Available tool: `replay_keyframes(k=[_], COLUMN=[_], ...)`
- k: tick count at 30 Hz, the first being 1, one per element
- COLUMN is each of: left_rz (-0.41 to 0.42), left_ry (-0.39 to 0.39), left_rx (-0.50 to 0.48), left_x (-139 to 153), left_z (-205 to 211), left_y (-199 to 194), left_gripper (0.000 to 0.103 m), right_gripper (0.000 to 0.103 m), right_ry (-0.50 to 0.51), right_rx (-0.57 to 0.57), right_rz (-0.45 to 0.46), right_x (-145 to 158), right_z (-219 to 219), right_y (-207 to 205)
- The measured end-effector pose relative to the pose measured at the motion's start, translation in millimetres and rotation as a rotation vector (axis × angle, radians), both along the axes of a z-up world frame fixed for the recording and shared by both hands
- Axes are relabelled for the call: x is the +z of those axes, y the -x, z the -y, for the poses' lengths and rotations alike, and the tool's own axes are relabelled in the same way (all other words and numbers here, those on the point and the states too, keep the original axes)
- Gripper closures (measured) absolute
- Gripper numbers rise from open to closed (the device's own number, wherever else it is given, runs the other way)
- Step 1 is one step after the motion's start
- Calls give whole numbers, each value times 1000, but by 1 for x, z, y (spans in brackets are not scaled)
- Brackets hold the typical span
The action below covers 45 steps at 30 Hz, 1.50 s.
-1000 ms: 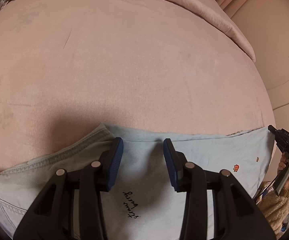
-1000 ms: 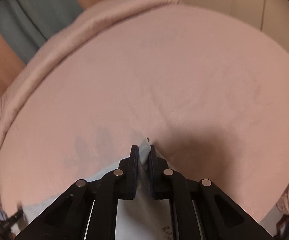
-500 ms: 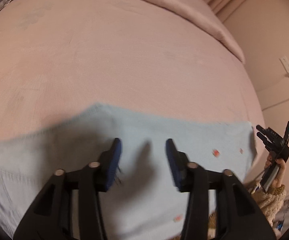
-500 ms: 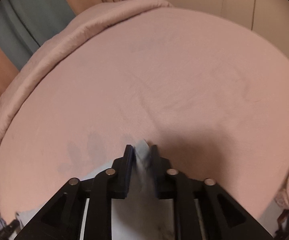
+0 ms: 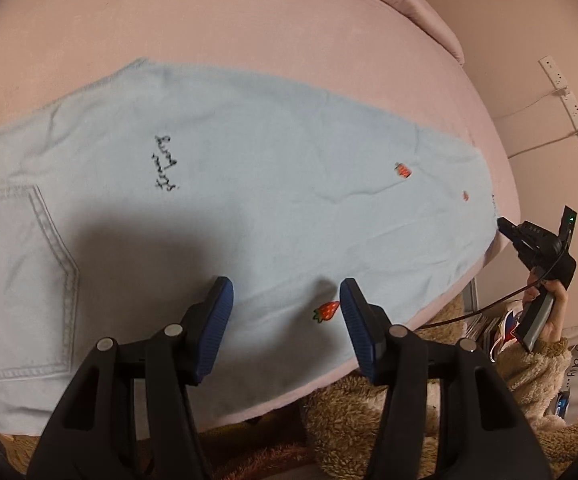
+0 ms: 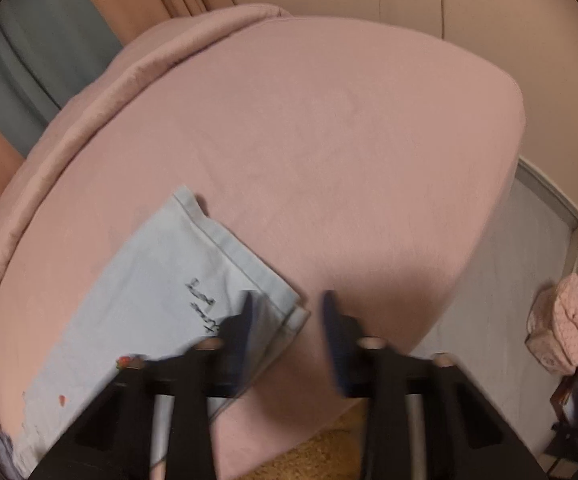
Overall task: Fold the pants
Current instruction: 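Release the hem with the right gripper and regrasp the hem corner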
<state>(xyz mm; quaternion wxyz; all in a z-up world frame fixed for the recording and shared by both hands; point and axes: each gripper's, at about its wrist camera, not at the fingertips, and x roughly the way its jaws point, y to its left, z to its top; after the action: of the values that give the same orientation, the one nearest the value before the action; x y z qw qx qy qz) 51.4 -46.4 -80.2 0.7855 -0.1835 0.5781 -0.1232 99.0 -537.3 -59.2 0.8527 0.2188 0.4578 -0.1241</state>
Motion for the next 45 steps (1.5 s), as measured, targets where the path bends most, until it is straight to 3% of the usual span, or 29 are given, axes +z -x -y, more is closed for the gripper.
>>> replay_keyframes(k=[4,15,18,23,26,28,29,33,35,41,45], left_rz=[6,-2,0,39,31,11,4,-4,-6,-5,1], left_ry=[-5,-11,27,40,36,26,21,22,23,34,21], left_rx=[3,3,-15,-76,-93,-94,-93,-98,-100,-88,-86], left_x=[-1,1,6,13,9,2,-1,-3,-4,-3,1], left_z=[9,12,17,33,39,43,44,47,48,45,44], left_y=[-7,-7,-5,-3,-4,-7,-8,-12,-13,-10,-5], left_gripper=[47,47,47,35,32,32,32,29,28,29,29], right_gripper=[99,100,100,99,80,57,56,56,56,56,75], right_ry=[15,14,36,35,54,11,-20,-114,-124,-116,-198], right_rx=[-27,-54,-50,-69,-78,-55,-35,-3,-6,-29,-95], right_rz=[38,4,1,11,26,50,59,66,39,88,133], right_x=[8,-13,-11,-1,6,5,3,-15,-27,-27,-31], right_z=[-3,-3,-5,-4,-7,-11,-13,-18,-19,-14,6], right_y=[-7,-13,-11,1,13,22,24,22,15,-1,-11])
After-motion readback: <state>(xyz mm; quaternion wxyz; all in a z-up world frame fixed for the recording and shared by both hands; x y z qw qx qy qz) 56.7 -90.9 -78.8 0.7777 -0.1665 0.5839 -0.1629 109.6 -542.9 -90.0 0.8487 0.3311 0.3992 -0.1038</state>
